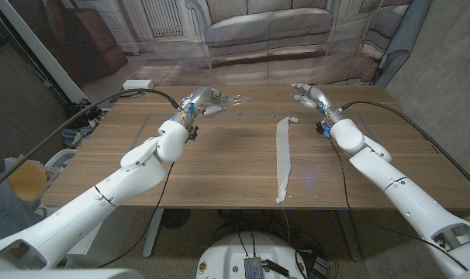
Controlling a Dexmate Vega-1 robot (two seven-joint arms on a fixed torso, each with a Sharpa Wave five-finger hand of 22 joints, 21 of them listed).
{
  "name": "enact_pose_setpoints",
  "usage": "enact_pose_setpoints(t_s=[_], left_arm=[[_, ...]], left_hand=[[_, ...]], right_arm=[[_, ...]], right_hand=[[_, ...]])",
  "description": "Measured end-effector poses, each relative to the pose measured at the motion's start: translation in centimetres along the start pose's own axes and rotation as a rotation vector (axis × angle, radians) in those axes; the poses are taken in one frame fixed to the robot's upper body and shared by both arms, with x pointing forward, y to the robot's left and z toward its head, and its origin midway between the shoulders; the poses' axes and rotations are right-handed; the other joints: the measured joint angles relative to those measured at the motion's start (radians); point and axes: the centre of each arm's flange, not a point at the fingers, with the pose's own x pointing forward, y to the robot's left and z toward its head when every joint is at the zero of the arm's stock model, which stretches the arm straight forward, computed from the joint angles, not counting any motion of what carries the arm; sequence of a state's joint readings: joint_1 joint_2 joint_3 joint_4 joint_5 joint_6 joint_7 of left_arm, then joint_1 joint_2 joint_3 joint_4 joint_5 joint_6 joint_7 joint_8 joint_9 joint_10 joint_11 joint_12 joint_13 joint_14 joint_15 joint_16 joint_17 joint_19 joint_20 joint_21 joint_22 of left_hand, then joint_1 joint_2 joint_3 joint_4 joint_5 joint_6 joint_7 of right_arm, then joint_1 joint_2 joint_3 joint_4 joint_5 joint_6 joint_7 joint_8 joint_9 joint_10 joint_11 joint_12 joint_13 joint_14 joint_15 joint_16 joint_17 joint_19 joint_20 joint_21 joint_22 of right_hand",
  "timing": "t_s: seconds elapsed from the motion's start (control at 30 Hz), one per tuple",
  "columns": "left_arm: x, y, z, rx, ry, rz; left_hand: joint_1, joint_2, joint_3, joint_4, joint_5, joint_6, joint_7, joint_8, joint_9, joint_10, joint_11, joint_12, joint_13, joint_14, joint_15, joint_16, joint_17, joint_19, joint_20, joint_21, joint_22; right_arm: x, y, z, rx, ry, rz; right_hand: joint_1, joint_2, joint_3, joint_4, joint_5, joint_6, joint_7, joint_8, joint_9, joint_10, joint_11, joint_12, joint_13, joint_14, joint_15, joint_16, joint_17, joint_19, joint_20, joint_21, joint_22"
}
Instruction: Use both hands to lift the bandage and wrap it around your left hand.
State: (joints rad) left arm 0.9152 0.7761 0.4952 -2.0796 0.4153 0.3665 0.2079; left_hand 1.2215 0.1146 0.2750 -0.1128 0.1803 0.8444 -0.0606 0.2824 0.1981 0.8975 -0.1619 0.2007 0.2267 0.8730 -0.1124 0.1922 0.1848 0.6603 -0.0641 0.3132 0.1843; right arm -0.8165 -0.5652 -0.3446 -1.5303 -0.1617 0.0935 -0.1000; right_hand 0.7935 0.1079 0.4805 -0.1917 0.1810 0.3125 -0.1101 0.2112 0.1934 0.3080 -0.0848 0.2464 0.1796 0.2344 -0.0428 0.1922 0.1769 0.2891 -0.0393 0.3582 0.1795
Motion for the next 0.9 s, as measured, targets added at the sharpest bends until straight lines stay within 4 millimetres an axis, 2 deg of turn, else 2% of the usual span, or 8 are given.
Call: enact_pose_setpoints(t_s=[0.13,0.2,0.3,0.33,0.53,0.77,0.9], left_arm=[[-0.2,-0.1,0.3,-0.006,-0.009,0.0],[-0.2,-0.1,0.4,-0.008,-0.011,-0.001],[-0.4,-0.1,0.7,-0.011,-0.015,-0.001],[-0.5,-0.1,0.7,-0.013,-0.018,-0.001],[-0.7,0.0,1.0,-0.014,-0.023,0.003],[-1.0,0.1,1.2,-0.015,-0.024,0.007],[-1.2,0.2,1.3,-0.015,-0.02,0.014]], left_hand=[[-0.001,-0.001,0.0,0.0,0.0,0.0,0.0,0.0,0.0,0.0,0.0,0.0,0.0,0.0,0.0,0.0,0.0,0.0,0.0,-0.008,-0.003],[-0.008,-0.008,0.0,0.0,0.0,0.0,0.0,0.0,0.0,0.0,0.0,0.0,0.0,0.0,0.0,0.0,0.0,0.0,0.0,-0.008,-0.003],[-0.008,-0.007,0.0,0.0,0.0,0.002,-0.003,0.0,0.0,0.0,0.0,0.0,-0.001,0.0,0.0,0.0,0.0,0.0,0.0,-0.008,-0.003],[-0.008,-0.008,0.0,0.0,0.0,0.004,-0.004,0.0,0.0,0.0,0.0,0.0,-0.003,0.0,0.0,0.0,0.0,0.0,0.0,-0.008,-0.003],[-0.013,-0.013,0.0,0.0,0.0,0.004,-0.004,0.0,-0.001,0.0,0.0,0.0,-0.004,0.0,0.0,0.0,0.0,0.0,0.0,-0.008,-0.003],[-0.021,-0.021,0.0,0.0,0.0,0.004,-0.004,-0.006,-0.001,-0.003,0.003,0.0,-0.004,0.0,0.0,0.0,0.0,0.0,0.0,-0.008,0.0],[-0.029,-0.013,-0.003,0.003,0.0,0.004,-0.004,-0.007,-0.001,-0.003,0.003,0.0,-0.004,0.0,0.0,0.0,0.0,0.0,0.0,-0.008,0.0]], right_arm=[[0.3,-0.1,-0.1,-0.038,0.002,0.01],[0.3,-0.1,-0.2,-0.055,0.005,0.009],[0.3,-0.2,-0.2,-0.071,0.007,0.003],[0.8,0.0,-0.3,-0.1,0.006,0.021],[1.2,0.2,-0.6,-0.152,0.016,0.03],[1.7,0.3,-1.0,-0.195,0.028,0.043],[2.3,0.6,-1.5,-0.225,0.038,0.064]], right_hand=[[0.049,-0.016,0.0,0.0,0.0,0.012,-0.015,0.0,0.0,0.012,-0.012,0.0,0.0,0.007,0.003,0.0,0.0,0.009,-0.002,-0.004,0.0],[0.073,-0.021,0.0,0.0,0.0,0.022,-0.024,0.007,0.0,0.02,-0.02,0.0,0.0,0.015,0.003,0.0,0.0,0.009,-0.002,-0.004,0.0],[0.112,-0.038,-0.014,0.012,0.0,0.035,-0.028,0.007,0.0,0.049,-0.029,0.004,0.0,0.046,0.002,0.004,0.0,0.032,-0.003,-0.004,0.0],[0.121,-0.04,-0.022,0.01,0.0,0.036,-0.028,0.008,0.0,0.054,-0.032,0.005,0.0,0.053,0.002,0.007,0.0,0.033,-0.003,-0.004,0.0],[0.139,-0.059,-0.042,0.014,0.0,0.043,-0.034,0.007,0.0,0.08,-0.055,0.006,0.0,0.069,0.002,0.008,0.0,0.048,-0.004,-0.004,0.0],[0.177,-0.058,-0.064,0.025,0.001,0.097,-0.074,0.022,0.005,0.11,-0.086,0.009,0.0,0.094,0.003,0.008,0.003,0.057,0.0,-0.004,0.005],[0.185,-0.057,-0.072,0.022,0.001,0.102,-0.079,0.022,0.005,0.112,-0.095,0.009,0.0,0.096,0.0,0.008,0.003,0.063,-0.005,-0.004,0.005]])
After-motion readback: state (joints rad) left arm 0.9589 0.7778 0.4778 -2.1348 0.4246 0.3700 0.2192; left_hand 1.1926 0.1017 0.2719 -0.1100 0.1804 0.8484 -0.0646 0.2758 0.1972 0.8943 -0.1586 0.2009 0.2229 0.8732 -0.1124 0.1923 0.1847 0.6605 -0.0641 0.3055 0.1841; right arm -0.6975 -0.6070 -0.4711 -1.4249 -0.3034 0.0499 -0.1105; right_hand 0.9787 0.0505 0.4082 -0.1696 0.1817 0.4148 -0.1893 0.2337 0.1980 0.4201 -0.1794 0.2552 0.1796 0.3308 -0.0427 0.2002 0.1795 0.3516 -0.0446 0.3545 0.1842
